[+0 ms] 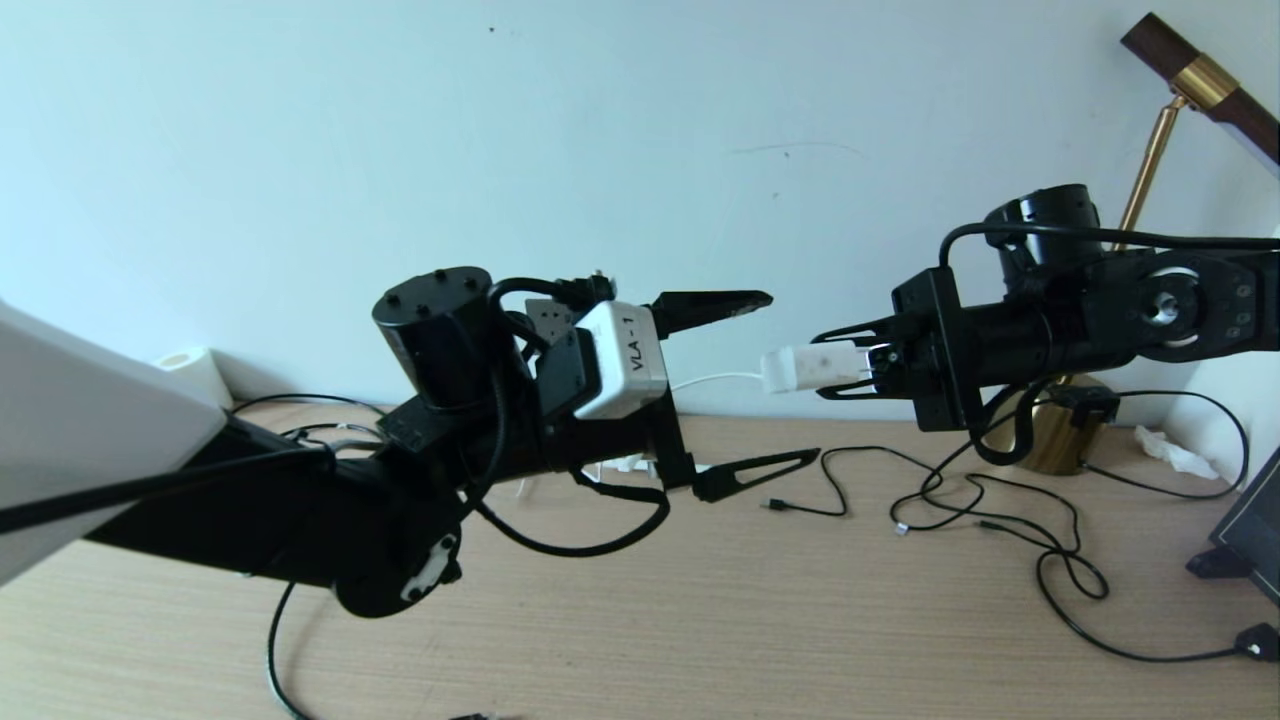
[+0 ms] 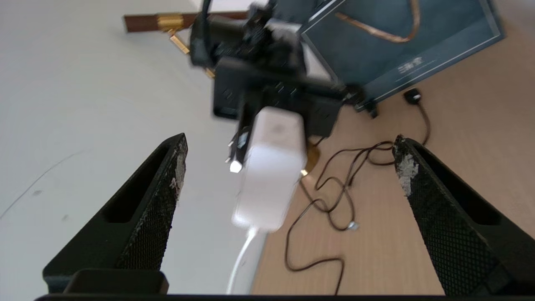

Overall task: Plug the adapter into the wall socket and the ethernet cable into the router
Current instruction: Hand it to the other hand

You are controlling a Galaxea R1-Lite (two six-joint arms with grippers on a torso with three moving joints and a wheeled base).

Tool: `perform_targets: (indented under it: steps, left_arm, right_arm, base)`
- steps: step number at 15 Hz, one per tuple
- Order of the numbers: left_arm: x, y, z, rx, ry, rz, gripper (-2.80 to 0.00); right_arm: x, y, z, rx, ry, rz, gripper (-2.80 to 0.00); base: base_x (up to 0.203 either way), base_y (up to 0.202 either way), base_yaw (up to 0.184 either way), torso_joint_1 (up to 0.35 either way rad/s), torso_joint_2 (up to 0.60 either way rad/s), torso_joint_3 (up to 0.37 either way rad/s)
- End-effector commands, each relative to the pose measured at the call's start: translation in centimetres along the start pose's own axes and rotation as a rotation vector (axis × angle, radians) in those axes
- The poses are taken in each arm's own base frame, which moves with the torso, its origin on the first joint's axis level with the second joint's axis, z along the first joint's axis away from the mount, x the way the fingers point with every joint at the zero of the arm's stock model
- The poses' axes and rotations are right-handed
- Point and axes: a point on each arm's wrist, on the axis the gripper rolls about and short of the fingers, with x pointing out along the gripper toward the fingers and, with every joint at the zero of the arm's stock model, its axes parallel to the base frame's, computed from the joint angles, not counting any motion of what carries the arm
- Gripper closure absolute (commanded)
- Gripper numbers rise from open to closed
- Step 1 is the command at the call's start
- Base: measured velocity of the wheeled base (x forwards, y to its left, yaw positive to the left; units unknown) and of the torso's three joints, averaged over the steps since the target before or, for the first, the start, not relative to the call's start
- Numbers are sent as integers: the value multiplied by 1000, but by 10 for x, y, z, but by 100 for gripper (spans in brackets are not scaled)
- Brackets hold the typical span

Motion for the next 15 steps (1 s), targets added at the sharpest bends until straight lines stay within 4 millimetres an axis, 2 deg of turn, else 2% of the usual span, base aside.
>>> perform_targets:
  steps: [1,5,15]
  left_arm:
    - [0,0,8,19,-19,-2,-280]
    - [-6,-8,10,0,66,-26,-280]
    - [9,-11,13,101,137,42,-280]
  right_arm:
    - [1,-2,4,19,8,-2,0]
    - [1,-2,4,19,11,-3,0]
    - [7,-7,9,13,18,-14,0]
  base:
    - [0,0,0,0,0,0]
    - [0,0,0,0,0,0]
    - [0,0,0,0,0,0]
